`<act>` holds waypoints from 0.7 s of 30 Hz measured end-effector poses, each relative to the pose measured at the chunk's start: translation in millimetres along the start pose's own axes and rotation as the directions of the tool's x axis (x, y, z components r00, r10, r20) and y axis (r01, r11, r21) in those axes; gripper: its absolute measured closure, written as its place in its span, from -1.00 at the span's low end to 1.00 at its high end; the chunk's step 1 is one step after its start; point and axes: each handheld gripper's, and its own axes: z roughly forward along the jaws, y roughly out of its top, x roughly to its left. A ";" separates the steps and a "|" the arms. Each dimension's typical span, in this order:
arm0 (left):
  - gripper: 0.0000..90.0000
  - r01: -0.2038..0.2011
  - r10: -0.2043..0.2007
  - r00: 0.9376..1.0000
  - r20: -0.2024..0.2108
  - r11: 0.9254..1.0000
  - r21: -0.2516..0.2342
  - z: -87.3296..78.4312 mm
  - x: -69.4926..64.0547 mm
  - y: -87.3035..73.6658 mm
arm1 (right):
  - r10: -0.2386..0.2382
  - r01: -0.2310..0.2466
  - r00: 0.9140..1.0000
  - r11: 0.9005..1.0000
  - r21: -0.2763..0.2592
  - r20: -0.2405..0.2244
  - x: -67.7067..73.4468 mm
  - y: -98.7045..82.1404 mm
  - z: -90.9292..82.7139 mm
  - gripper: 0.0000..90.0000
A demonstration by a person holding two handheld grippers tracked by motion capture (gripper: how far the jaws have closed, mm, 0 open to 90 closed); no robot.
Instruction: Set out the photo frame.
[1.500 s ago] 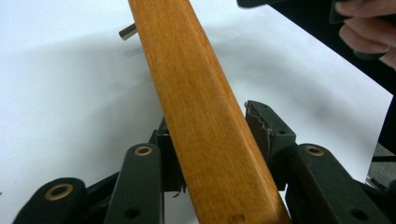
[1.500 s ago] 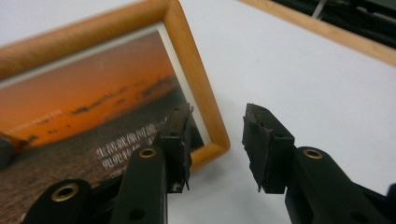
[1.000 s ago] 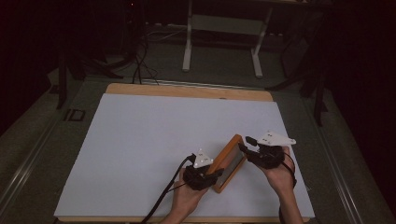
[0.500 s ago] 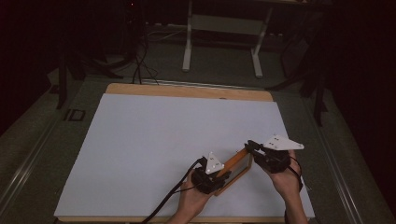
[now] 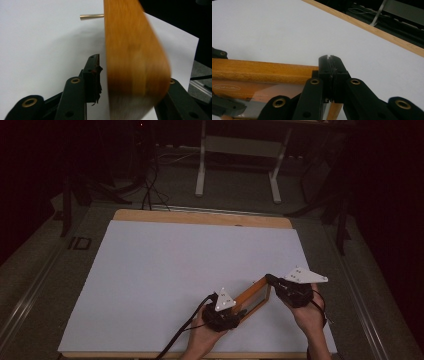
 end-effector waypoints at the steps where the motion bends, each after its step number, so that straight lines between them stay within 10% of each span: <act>1: 0.30 -0.006 0.006 1.000 -0.001 1.000 0.001 0.0 0.3 -3.1 | 0.001 -0.001 1.000 1.000 0.000 -0.001 -0.1 0.0 0.1 0.96; 21: 0.53 -0.091 0.092 0.996 -0.006 0.995 0.039 3.2 -1.5 -11.2 | -0.006 0.006 1.000 1.000 0.008 0.005 -3.0 -0.7 -0.1 0.95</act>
